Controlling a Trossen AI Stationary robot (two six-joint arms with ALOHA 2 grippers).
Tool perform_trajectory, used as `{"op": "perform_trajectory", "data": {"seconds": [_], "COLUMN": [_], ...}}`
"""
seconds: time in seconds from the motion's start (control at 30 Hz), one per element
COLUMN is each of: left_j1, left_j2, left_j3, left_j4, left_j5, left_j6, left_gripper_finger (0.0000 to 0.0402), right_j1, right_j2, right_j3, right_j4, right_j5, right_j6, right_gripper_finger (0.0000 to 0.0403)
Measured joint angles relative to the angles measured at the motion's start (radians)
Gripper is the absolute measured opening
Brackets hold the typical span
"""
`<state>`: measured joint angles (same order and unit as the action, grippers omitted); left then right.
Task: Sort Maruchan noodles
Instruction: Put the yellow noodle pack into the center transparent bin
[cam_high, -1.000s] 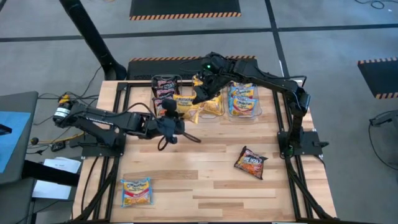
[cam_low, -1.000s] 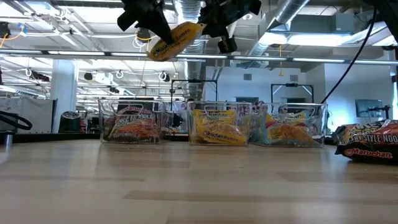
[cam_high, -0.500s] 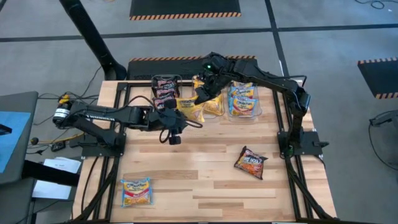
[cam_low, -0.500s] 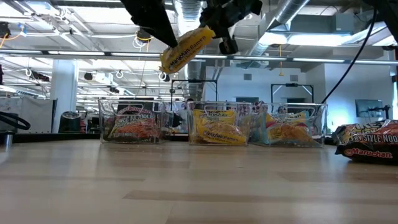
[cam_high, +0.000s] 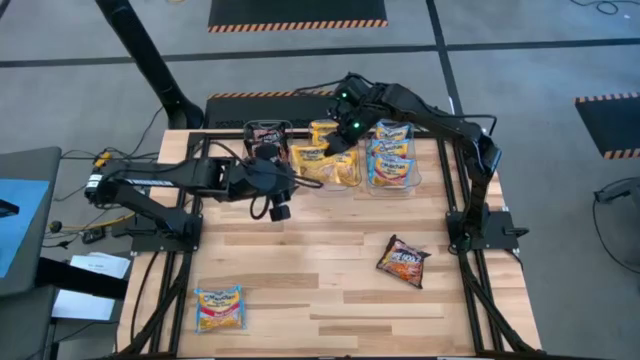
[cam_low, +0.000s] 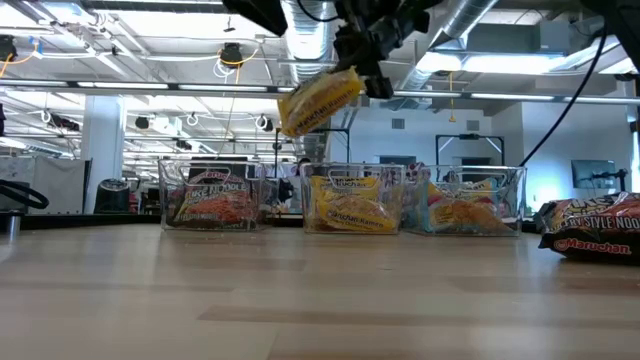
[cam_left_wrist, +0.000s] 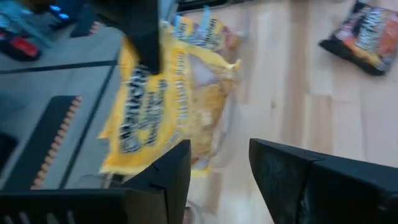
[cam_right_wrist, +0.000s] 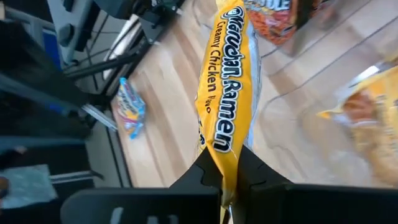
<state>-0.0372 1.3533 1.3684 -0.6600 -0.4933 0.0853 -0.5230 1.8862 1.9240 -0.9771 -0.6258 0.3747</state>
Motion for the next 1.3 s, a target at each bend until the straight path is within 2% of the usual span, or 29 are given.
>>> {"op": "perform_trajectory", "data": {"seconds": [0.23, 0.43, 0.5, 0.57, 0.73, 1.17, 1.3], "left_j1": [0.027, 0.068, 0.081, 0.096, 0.133, 0.181, 0.184], "left_j2": [0.000, 0.000, 0.000, 0.000, 0.000, 0.000, 0.000], "left_j3": [0.098, 0.149, 0.153, 0.155, 0.155, 0.155, 0.155], "left_j4": [-0.105, -0.163, -0.168, -0.167, -0.168, -0.171, -0.191], "left_j5": [-0.111, -0.122, -0.122, -0.123, -0.123, -0.121, -0.121], "left_j6": [0.018, -0.001, -0.001, 0.000, -0.001, -0.003, -0.004], "left_gripper_finger": [0.0142, 0.0139, 0.0139, 0.0139, 0.0139, 0.0139, 0.0139], "right_j1": [-0.070, -0.131, -0.145, -0.160, -0.187, -0.124, -0.091], "right_j2": [0.000, 0.000, 0.000, 0.000, -0.002, 0.000, -0.001], "right_j3": [0.000, 0.000, 0.000, 0.000, -0.042, -0.213, -0.254], "right_j4": [-0.023, -0.038, -0.042, -0.042, -0.024, 0.048, 0.075], "right_j5": [0.022, 0.038, 0.078, 0.111, 0.113, 0.113, 0.155], "right_j6": [-0.187, -0.359, -0.402, -0.438, -0.478, -0.653, -0.670], "right_gripper_finger": [0.0020, 0.0020, 0.0020, 0.0020, 0.0020, 0.0020, 0.0020]}}
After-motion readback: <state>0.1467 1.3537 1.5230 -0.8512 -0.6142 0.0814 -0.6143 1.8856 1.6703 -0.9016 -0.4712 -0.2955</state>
